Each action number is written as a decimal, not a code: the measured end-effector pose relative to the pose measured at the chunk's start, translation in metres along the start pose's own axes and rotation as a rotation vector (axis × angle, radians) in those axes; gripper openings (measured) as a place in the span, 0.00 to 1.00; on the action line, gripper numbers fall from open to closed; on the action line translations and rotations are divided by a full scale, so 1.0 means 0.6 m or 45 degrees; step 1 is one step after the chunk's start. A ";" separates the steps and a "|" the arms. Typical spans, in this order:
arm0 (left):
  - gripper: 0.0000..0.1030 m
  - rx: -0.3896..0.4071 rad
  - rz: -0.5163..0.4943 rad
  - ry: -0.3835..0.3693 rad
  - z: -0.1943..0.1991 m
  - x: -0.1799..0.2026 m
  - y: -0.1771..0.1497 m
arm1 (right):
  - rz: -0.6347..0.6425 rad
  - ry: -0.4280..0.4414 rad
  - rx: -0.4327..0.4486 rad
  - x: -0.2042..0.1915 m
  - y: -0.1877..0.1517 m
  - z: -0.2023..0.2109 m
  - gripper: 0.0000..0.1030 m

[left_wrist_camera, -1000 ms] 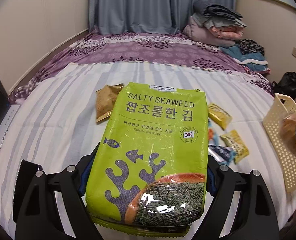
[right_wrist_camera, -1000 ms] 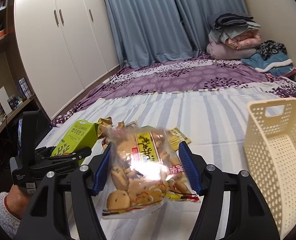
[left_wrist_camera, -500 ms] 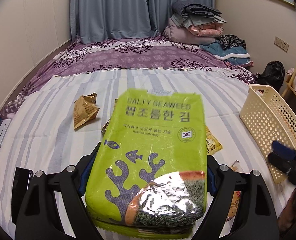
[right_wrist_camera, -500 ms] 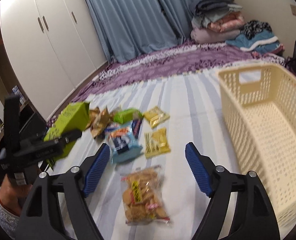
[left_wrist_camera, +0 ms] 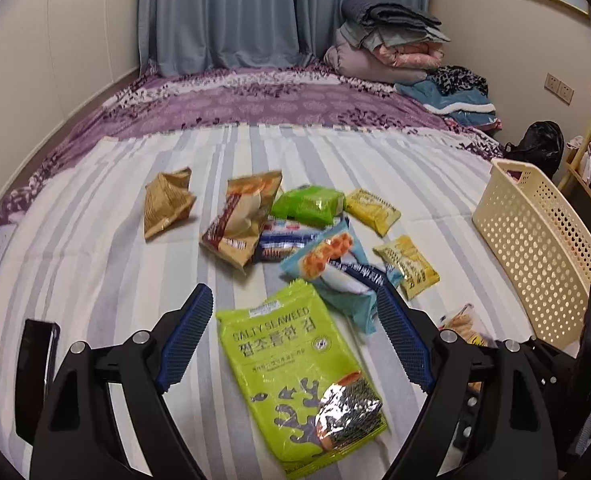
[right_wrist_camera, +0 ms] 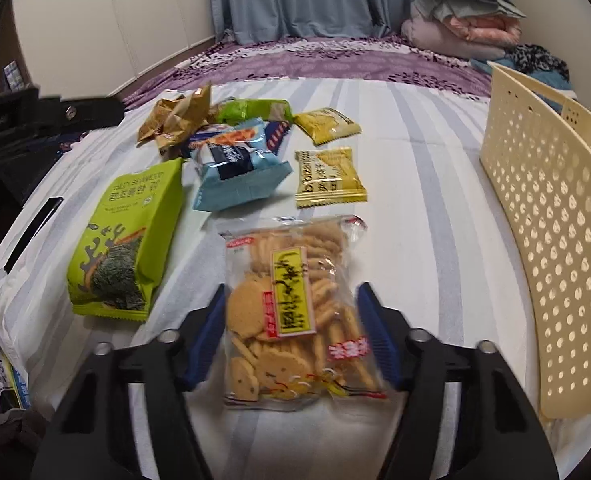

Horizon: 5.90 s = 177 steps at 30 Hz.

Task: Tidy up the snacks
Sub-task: 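Carry the cookie bag into the cream basket and open the right gripper, then carry the green seaweed bag into the basket and release with the left gripper, then grasp the brown waffle bag with the left gripper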

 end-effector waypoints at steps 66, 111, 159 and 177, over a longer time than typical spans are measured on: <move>0.79 -0.025 -0.276 -0.365 -0.063 0.322 0.125 | -0.660 -0.520 0.433 0.401 0.044 0.197 0.66; 0.97 -0.105 -0.255 -0.505 -0.142 0.414 0.139 | -0.594 -0.505 0.396 0.365 0.065 0.197 0.73; 0.97 0.020 0.074 -0.196 -0.006 -0.006 0.082 | -0.323 -0.274 0.353 0.138 0.113 0.178 0.95; 0.97 -0.099 0.107 -0.093 -0.097 -0.116 0.051 | -0.221 -0.196 0.236 0.065 0.106 0.106 0.95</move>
Point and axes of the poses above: each gripper's, at about its wrist camera, not at the fingertips, and z roughly against the way its jaws point, x to its right, y to its top, the point moved 7 cm from there along -z, roughly the way its jaws point, and after that the axes turned 13 degrees about -y, right-handed, at the moved point
